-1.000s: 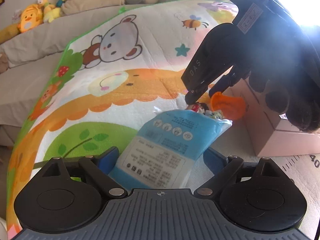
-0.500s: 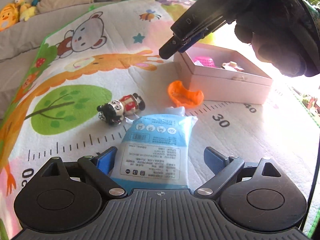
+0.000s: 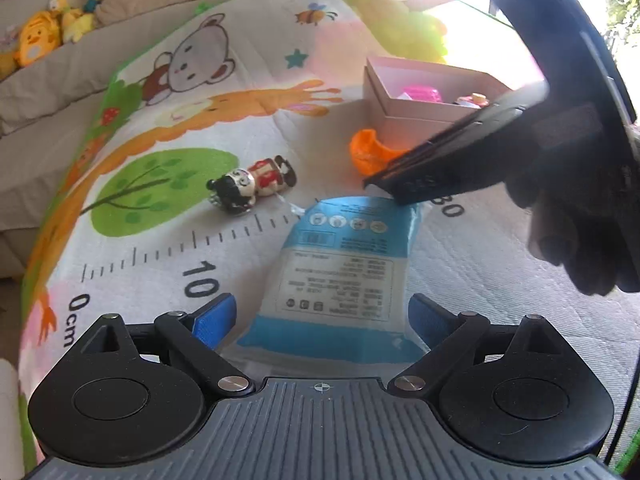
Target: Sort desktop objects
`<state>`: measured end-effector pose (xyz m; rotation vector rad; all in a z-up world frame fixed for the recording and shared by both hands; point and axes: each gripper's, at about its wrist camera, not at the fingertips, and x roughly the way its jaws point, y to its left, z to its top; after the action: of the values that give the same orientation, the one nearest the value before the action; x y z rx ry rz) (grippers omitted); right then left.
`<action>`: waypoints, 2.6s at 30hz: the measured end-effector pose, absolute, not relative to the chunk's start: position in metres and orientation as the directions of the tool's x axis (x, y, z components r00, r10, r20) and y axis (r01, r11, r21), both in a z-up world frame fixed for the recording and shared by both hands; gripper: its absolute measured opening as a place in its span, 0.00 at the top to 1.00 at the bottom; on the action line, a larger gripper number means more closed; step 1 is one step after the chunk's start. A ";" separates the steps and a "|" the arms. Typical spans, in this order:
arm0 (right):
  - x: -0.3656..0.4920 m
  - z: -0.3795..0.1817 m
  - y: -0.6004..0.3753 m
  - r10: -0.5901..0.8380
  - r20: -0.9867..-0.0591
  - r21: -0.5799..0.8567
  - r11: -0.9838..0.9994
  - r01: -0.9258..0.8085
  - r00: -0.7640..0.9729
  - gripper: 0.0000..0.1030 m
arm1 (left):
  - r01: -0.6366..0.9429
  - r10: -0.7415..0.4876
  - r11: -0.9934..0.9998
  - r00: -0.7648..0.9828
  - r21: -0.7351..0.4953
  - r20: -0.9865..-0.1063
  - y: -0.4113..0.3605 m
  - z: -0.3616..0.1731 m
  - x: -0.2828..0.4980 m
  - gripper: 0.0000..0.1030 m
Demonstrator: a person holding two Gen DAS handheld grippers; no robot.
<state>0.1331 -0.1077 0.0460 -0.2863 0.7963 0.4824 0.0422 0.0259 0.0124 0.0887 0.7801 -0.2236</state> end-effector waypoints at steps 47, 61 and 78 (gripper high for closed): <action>0.009 0.049 -0.232 0.238 -0.689 0.037 0.955 -0.295 0.685 0.65 | 0.416 -0.352 0.907 0.653 -0.071 -0.671 -0.021 0.024 0.017 0.08; -0.001 0.023 -0.255 0.205 -0.603 0.146 0.979 -0.145 0.771 0.15 | 0.102 -0.045 0.993 0.777 0.054 -0.628 0.004 0.043 0.085 0.05; 0.001 0.021 -0.262 0.209 -0.604 0.197 0.974 -0.110 0.769 0.01 | -0.008 0.005 1.000 0.699 -0.002 -0.715 0.018 0.014 0.143 0.29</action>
<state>0.0007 -0.2624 0.0208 0.1536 0.6727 0.1743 0.1431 0.0183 0.0138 -0.0049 0.7973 0.0073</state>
